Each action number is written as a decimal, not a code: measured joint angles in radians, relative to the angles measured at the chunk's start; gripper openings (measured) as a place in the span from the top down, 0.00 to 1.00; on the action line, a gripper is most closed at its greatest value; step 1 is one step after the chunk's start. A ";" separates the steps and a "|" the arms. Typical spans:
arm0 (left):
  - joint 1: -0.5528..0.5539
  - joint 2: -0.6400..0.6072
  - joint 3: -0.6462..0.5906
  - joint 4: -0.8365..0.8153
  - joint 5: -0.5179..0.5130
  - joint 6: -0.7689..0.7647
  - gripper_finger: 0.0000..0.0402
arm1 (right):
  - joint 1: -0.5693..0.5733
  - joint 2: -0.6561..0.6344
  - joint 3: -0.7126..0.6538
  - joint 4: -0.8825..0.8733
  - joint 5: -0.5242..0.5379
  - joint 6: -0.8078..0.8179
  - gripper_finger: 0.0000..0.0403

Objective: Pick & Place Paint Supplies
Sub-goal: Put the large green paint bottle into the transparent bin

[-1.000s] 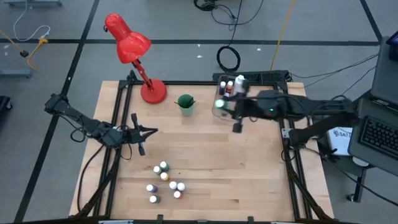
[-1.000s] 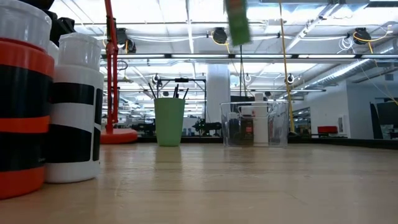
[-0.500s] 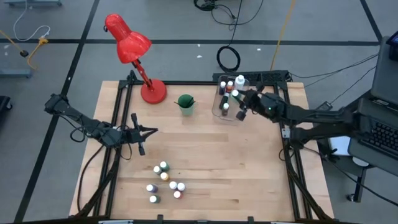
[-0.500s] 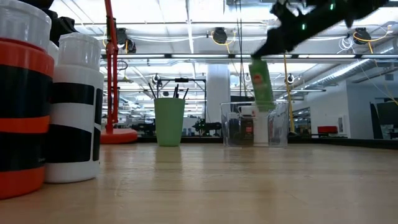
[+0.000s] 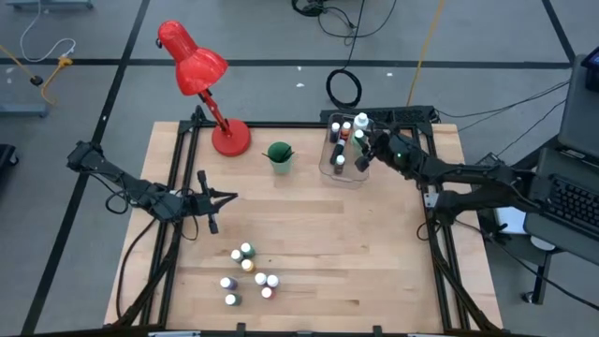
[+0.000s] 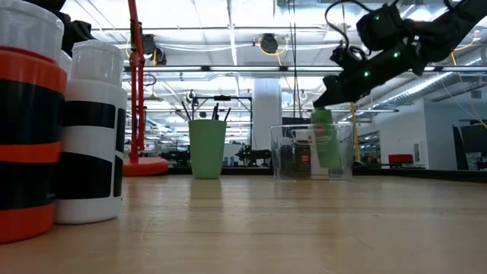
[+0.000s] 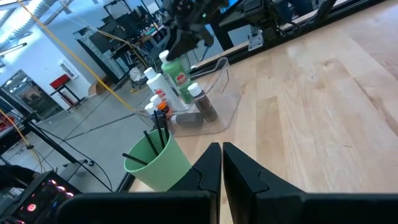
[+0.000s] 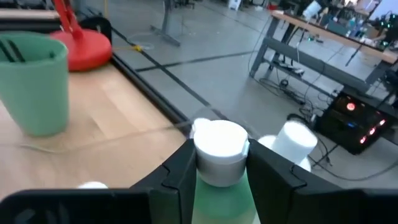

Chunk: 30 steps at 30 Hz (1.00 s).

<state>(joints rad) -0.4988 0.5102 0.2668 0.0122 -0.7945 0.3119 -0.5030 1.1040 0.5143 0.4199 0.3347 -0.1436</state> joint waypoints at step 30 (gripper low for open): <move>0.000 0.000 0.000 -0.031 0.007 -0.026 0.95 | -0.088 0.231 -0.007 0.310 0.085 0.023 0.60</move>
<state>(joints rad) -0.4988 0.5098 0.2668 -0.0184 -0.7875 0.2858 -0.5909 1.3346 0.5072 0.7301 0.4199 -0.1210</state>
